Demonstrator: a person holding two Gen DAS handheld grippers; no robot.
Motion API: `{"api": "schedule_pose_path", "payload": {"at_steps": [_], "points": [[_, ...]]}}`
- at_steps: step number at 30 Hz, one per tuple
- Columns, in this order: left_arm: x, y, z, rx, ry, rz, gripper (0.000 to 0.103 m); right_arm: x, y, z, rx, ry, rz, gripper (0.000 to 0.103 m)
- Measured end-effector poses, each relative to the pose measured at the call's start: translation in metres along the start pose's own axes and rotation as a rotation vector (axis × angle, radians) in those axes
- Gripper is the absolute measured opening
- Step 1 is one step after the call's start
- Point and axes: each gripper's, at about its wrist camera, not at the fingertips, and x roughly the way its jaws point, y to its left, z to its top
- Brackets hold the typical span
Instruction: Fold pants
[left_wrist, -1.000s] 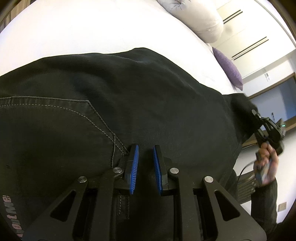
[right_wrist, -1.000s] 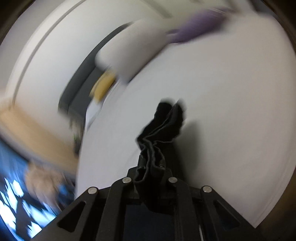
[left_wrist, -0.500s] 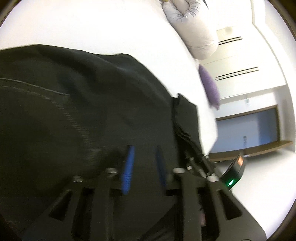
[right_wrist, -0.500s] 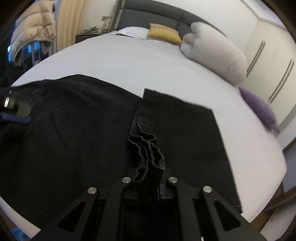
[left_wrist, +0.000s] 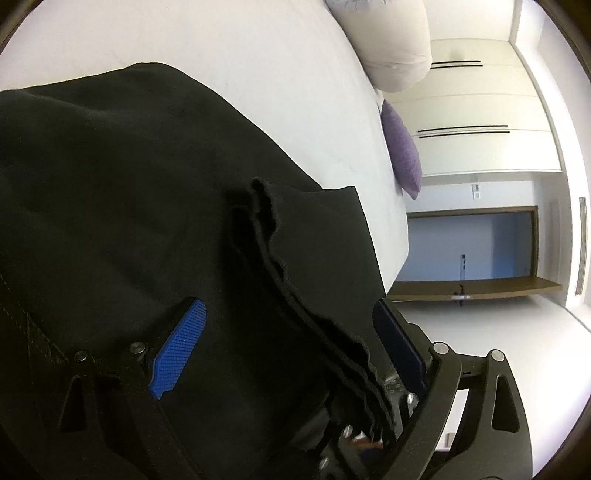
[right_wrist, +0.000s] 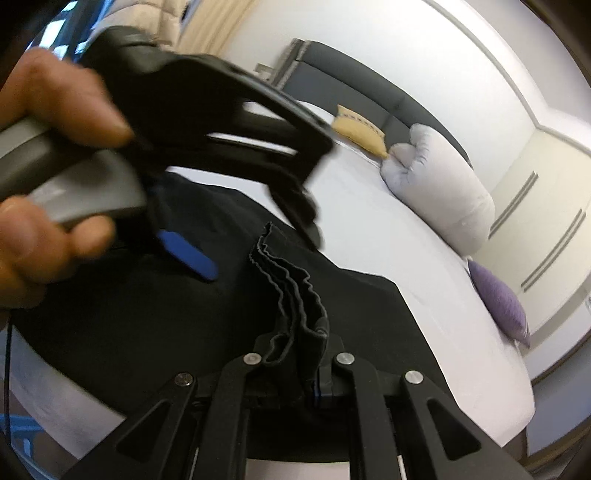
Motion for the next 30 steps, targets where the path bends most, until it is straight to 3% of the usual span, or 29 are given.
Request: {"api": "schedule_pose_path", "payload": {"at_steps": [1,4,8,18,25,27,30], "points": [[-0.002,0.001,0.001,0.006,0.001,0.003,0.084,-0.002,0.004,0.001,-0.014,-0.005,0.005,0.011],[0.009,-0.011,0.007,0.052,0.026,0.058,0.029,-0.008,0.017,0.004,-0.061,-0.03,0.018,0.011],[-0.006,-0.007,0.009,0.093,0.005,0.121,0.011,-0.01,0.034,0.012,-0.113,-0.05,0.052,0.011],[-0.051,0.02,-0.003,0.122,-0.046,0.193,0.008,0.004,0.067,0.024,-0.226,-0.044,0.144,0.011],[-0.039,0.032,-0.008,0.099,-0.059,0.229,0.01,0.021,0.086,0.014,-0.224,0.021,0.196,0.013],[-0.035,0.038,-0.007,0.072,-0.06,0.204,0.01,0.022,0.079,0.015,-0.192,0.026,0.2,0.015],[-0.034,0.036,-0.01,0.071,-0.074,0.221,0.012,0.015,0.054,0.017,-0.102,0.04,0.244,0.05]]}}
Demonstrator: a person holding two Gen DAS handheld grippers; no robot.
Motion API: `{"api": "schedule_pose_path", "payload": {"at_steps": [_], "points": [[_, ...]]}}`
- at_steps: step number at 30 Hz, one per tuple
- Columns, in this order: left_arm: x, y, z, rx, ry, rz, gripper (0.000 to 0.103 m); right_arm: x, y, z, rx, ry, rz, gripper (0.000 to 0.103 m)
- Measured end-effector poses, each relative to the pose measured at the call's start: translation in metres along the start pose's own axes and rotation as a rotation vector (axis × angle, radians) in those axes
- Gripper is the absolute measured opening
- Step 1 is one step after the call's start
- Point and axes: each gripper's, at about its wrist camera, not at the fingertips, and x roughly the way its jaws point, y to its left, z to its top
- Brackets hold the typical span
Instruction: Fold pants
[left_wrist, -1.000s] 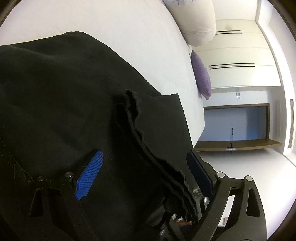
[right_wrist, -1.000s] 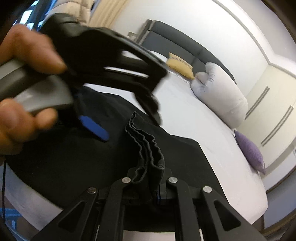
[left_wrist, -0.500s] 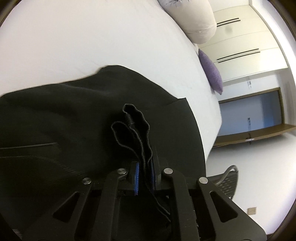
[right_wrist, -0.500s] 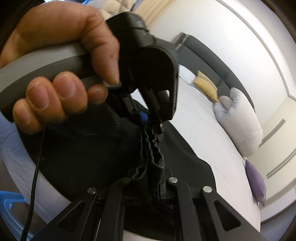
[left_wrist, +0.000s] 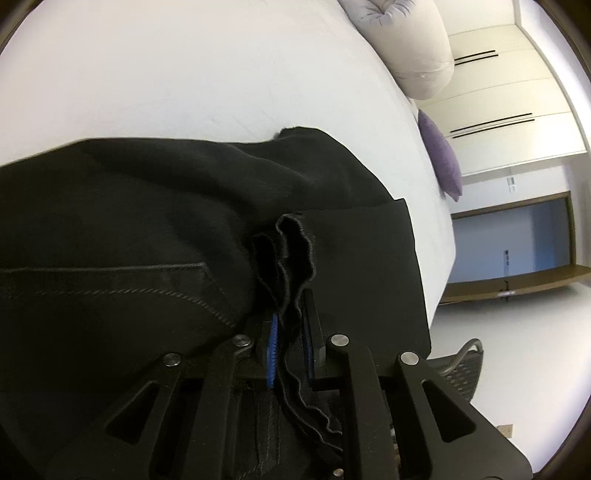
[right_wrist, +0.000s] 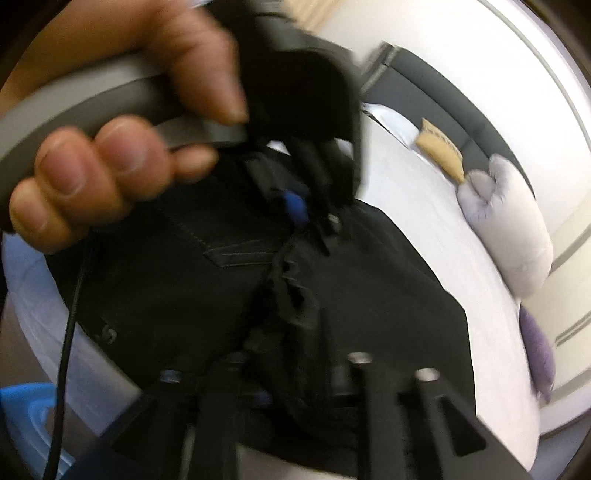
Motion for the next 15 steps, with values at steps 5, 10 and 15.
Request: {"api": "schedule_pose_path", "payload": {"at_steps": [5,10,15], "points": [[-0.037,-0.017,-0.008,0.057,-0.115,0.182,0.013,-0.032,-0.067,-0.019,0.233,0.003,0.25,0.074],[-0.047,-0.07,-0.03,0.227,-0.189,0.268,0.013,-0.012,-0.2,-0.051,0.646,0.026,0.552,0.037],[0.003,-0.1,-0.063,0.351,-0.114,0.311,0.013,0.06,-0.286,-0.063,0.836,0.09,0.841,0.029]]}}
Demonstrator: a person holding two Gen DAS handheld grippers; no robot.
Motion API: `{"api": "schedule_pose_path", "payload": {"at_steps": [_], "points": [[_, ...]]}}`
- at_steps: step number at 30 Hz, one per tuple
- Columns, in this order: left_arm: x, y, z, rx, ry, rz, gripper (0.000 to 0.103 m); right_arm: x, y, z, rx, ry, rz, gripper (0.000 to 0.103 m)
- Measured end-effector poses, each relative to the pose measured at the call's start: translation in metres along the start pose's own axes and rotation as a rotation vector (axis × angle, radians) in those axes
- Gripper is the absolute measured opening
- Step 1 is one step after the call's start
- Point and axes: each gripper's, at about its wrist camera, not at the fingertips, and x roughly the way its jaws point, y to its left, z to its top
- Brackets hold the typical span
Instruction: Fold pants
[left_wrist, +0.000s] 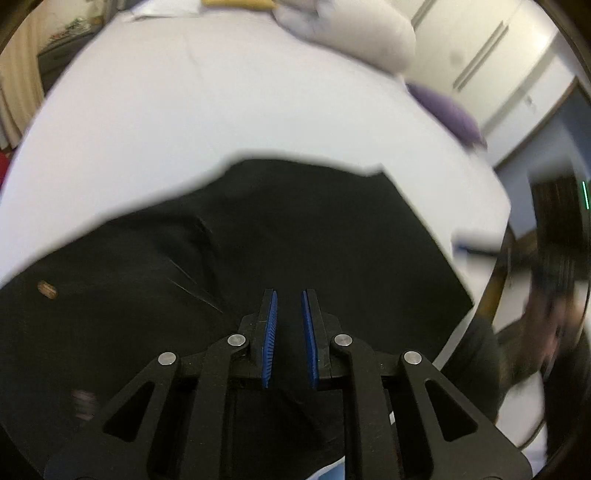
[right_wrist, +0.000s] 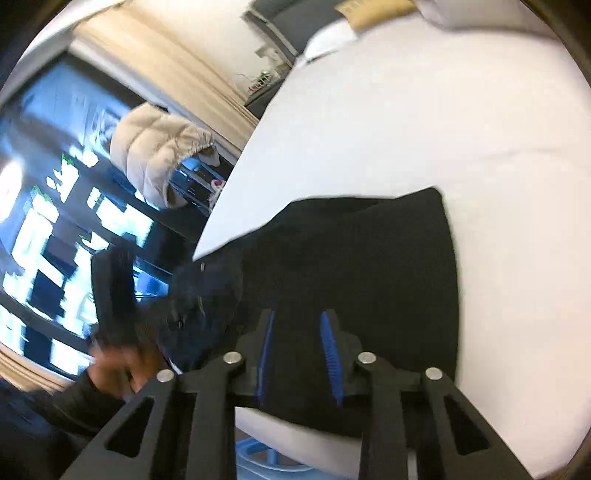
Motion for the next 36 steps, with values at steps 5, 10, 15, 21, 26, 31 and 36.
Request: {"api": "schedule_pose_path", "payload": {"at_steps": [5,10,15,21,26,31,36], "points": [[0.035,-0.015,-0.028,0.038,0.024,0.022,0.013,0.033,-0.052,0.042,0.151,0.027,0.103,0.029],[0.042,-0.017,-0.026,0.023,0.053,0.019,0.013,0.077,-0.081,0.048,0.242,0.091,0.091,0.023],[0.049,-0.034,-0.027,0.06,0.052,0.072,0.013,0.075,-0.088,0.029,0.291,0.108,0.107,0.001],[0.046,-0.031,-0.03,0.056,0.052,0.065,0.013,0.047,-0.086,-0.012,0.28,0.12,0.114,0.001],[0.042,-0.02,-0.03,0.055,0.051,0.066,0.013,0.029,-0.073,-0.053,0.264,0.133,0.113,0.003],[0.041,-0.019,-0.031,0.056,0.047,0.069,0.013,0.013,-0.059,-0.083,0.267,0.132,0.097,0.004],[0.039,-0.019,-0.032,0.055,0.042,0.067,0.013,0.007,-0.056,-0.102,0.27,0.15,0.084,0.004]]}}
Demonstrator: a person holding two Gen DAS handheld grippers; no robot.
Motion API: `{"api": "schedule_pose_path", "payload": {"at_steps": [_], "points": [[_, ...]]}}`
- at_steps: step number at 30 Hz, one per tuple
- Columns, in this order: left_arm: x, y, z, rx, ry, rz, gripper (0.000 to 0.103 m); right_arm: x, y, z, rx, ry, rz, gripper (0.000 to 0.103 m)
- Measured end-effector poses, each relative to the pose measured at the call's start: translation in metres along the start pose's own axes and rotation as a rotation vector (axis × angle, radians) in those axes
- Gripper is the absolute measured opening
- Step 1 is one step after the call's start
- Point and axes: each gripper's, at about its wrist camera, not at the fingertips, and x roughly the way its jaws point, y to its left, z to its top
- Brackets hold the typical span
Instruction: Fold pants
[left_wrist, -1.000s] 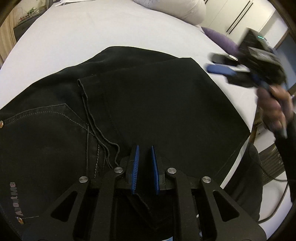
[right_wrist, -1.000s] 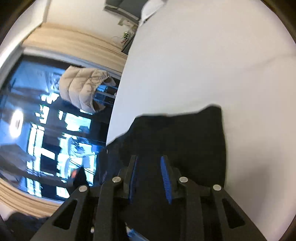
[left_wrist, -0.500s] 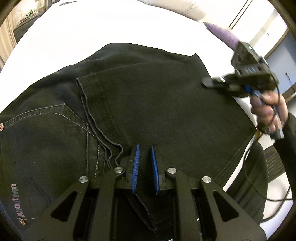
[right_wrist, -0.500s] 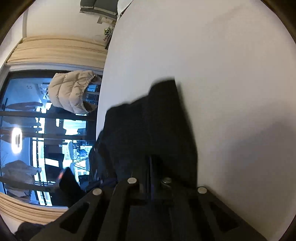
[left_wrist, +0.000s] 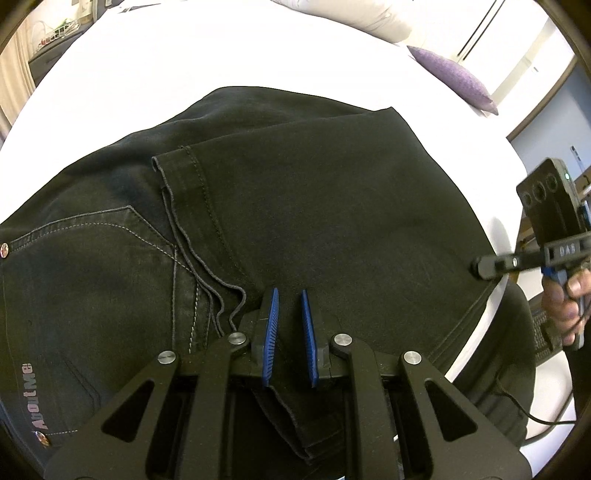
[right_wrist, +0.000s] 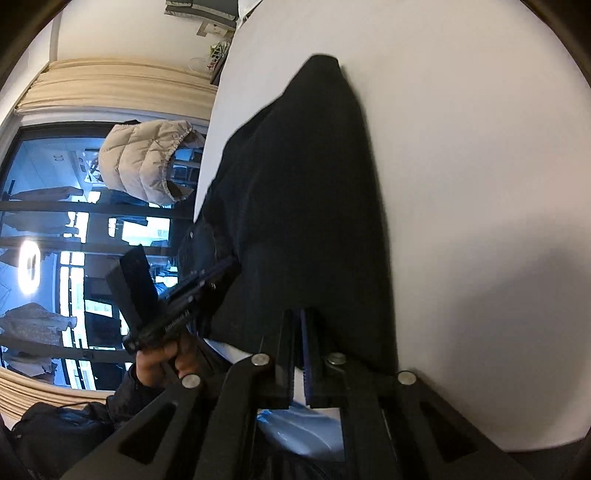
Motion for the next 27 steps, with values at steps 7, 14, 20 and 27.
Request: {"api": "schedule_pose_path", "payload": {"at_steps": [7,14,20,27], "points": [[0.0,0.0,-0.003,0.004,-0.012,0.0,0.013,0.005,-0.019,0.001,0.036,-0.017,0.011,0.0],[-0.01,-0.001,-0.01,0.014,-0.054,-0.01,0.013,0.005,-0.015,-0.005,0.025,-0.07,0.001,0.0],[-0.082,0.031,-0.043,-0.114,-0.196,-0.053,0.013,-0.002,-0.005,-0.011,-0.003,-0.137,-0.031,0.002],[-0.173,0.129,-0.141,-0.519,-0.406,0.011,0.075,-0.01,0.049,-0.027,-0.061,-0.303,0.128,0.087]]}}
